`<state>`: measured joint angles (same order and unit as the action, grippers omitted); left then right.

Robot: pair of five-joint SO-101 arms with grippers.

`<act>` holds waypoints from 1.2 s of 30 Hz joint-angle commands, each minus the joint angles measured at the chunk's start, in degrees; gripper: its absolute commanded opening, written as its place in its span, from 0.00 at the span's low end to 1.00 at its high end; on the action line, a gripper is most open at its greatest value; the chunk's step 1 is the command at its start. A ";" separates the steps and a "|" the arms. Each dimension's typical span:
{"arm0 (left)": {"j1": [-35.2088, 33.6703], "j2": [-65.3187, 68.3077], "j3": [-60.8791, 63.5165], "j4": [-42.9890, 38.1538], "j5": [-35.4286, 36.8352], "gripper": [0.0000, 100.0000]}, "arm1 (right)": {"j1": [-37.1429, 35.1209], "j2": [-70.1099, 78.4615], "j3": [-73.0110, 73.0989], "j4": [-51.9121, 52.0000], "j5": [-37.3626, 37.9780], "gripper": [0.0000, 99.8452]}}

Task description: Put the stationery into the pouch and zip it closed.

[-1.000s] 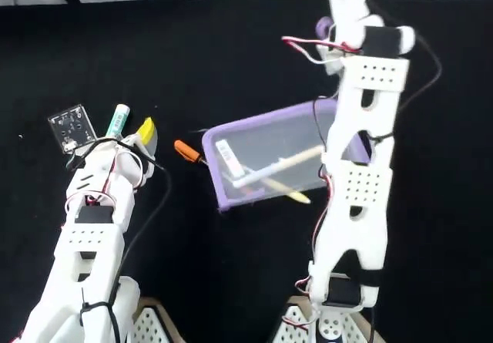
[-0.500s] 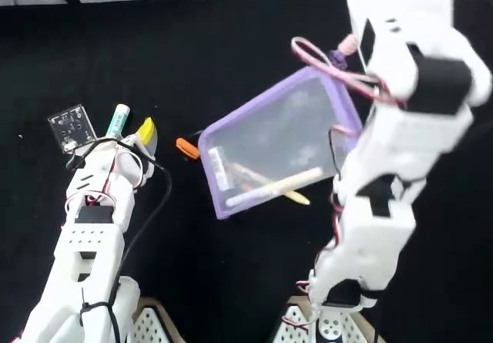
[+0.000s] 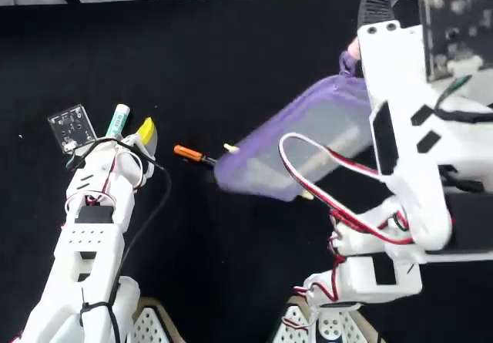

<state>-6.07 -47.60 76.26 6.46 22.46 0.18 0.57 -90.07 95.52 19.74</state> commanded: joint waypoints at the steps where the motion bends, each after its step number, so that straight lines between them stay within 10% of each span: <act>1: -0.04 0.00 -0.57 -0.97 -0.53 0.21 | 2.46 -3.91 8.75 -8.09 -0.18 0.01; 12: 0.13 0.00 -0.57 -1.05 -0.53 0.21 | 6.59 -7.08 23.43 -27.78 -0.53 0.01; 26: 7.52 9.05 -6.11 0.35 -4.22 0.21 | 7.03 -7.16 30.46 -24.00 -3.34 0.01; 36: 18.24 37.98 -40.66 26.81 8.35 0.21 | 10.55 -6.99 33.63 -23.21 -3.43 0.01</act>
<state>7.12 -18.42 52.35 21.58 23.69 8.97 -4.09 -56.22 72.13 16.75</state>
